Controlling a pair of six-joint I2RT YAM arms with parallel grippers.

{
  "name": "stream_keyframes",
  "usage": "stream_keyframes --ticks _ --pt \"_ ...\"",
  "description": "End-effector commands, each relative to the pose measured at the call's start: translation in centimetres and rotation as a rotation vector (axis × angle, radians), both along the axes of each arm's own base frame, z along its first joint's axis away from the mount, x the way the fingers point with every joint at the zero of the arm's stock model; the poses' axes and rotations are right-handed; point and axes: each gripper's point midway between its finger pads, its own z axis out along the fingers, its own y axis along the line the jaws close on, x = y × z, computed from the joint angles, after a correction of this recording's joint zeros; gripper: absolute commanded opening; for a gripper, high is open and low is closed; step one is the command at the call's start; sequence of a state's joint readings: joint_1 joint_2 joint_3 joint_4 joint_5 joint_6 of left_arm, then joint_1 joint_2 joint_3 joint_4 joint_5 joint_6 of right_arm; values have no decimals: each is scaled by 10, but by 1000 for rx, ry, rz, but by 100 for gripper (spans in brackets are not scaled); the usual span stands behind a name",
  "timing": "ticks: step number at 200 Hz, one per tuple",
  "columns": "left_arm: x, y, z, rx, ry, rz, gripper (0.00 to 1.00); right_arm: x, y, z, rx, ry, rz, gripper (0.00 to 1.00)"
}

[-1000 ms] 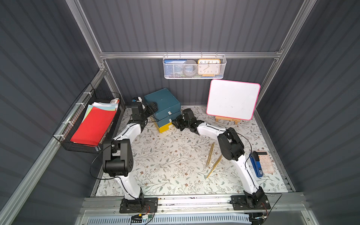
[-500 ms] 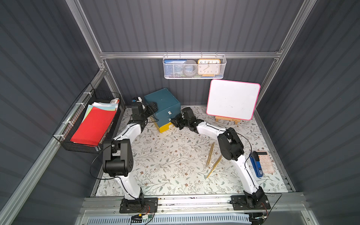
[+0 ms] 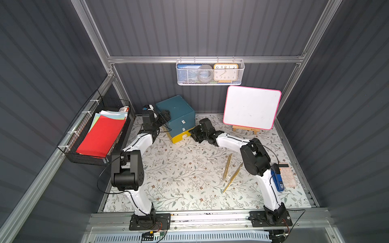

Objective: Please place the pencils in the drawer according to their color
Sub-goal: Open the drawer in the storage box.

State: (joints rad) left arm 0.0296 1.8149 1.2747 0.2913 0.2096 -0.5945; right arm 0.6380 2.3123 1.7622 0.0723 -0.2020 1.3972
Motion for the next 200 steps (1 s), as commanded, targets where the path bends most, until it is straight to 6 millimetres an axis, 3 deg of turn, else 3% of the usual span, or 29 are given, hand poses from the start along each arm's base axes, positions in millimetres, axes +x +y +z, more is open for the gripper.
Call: stream_keyframes --ticks 1,78,157,200 --pt "-14 -14 -36 29 117 -49 100 1 5 -20 -40 28 -7 38" --pt "-14 -15 -38 27 120 -53 100 10 25 -32 -42 32 -3 37" --pt "-15 -15 -42 24 123 -57 100 16 27 -45 -55 53 -10 37" --pt "-14 -15 -42 23 122 -56 100 8 26 -54 -67 88 7 36"
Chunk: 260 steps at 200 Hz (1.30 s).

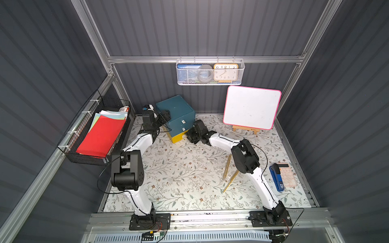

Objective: Please place the pencils in the drawer according to their color
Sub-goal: Open the drawer in the storage box.

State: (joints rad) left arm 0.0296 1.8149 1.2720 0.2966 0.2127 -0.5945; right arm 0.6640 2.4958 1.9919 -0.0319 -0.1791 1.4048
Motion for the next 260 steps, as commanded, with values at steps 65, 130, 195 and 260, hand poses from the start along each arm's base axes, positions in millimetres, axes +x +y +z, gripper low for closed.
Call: stream_keyframes --ticks 65,130,195,260 --pt "-14 -14 -41 33 122 -53 100 -31 -17 -17 -65 67 39 34" --pt "-13 -15 -42 29 120 -56 100 -64 -36 -22 -103 107 77 32" --pt "-13 -15 -42 25 117 -56 100 -96 -57 -19 -131 123 107 31" --pt "-12 -16 -40 16 112 -56 100 -127 -72 -23 -125 157 142 31"
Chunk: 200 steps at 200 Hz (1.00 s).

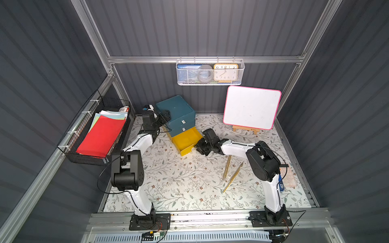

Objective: Please place the pencils in the drawer according to their color
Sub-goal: Open the drawer in the storage box.

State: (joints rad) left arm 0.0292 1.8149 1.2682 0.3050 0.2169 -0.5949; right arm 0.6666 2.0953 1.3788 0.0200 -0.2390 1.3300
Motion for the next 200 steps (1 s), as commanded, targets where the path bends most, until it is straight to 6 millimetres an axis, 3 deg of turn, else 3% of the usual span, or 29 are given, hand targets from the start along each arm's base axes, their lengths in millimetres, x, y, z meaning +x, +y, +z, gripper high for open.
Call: stream_keyframes --ticks 1,70,104,160,200 --pt "-12 -15 -41 17 117 -51 100 -22 -4 -14 -21 55 44 31" --pt "-13 -15 -39 19 117 -51 100 -37 -13 -6 -16 49 58 31" --pt "-13 -14 -39 17 117 -49 100 -34 -15 6 -34 2 81 38" --pt "-12 -14 -36 22 114 -50 100 -28 -14 56 -42 -144 150 44" --pt "-13 -14 -36 24 112 -49 100 -35 -42 82 -133 -211 141 44"
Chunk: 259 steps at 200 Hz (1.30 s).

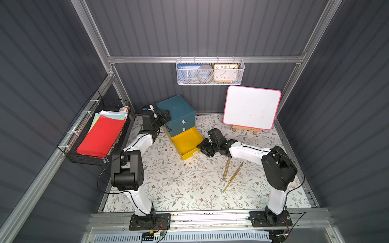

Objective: Please place the pencils in the drawer according to their color
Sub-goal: Open the drawer in the storage box, then pick up the pencil from the center of the board.

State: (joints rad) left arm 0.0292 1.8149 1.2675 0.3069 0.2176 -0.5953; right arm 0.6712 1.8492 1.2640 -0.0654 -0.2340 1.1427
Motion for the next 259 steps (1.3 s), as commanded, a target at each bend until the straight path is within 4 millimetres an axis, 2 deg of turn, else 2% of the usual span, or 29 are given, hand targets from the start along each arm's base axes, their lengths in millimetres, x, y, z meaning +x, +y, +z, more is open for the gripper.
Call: stream_keyframes --ticks 1,31,76,117,179,259 --pt "-13 -14 -36 25 113 -50 100 -4 -19 19 -82 -63 10 44" --pt "-14 -15 -32 23 103 -52 100 -23 -55 15 -208 -44 16 43" --pt "-13 -16 -30 19 96 -60 100 -55 -117 -16 -441 22 8 42" --pt "-12 -16 -32 19 98 -64 100 -67 -147 -34 -606 60 16 42" --pt "-13 -16 -34 23 102 -63 100 -74 -153 -66 -661 144 49 40" --pt "-13 -16 -30 22 97 -62 100 -79 -155 -87 -678 190 61 40"
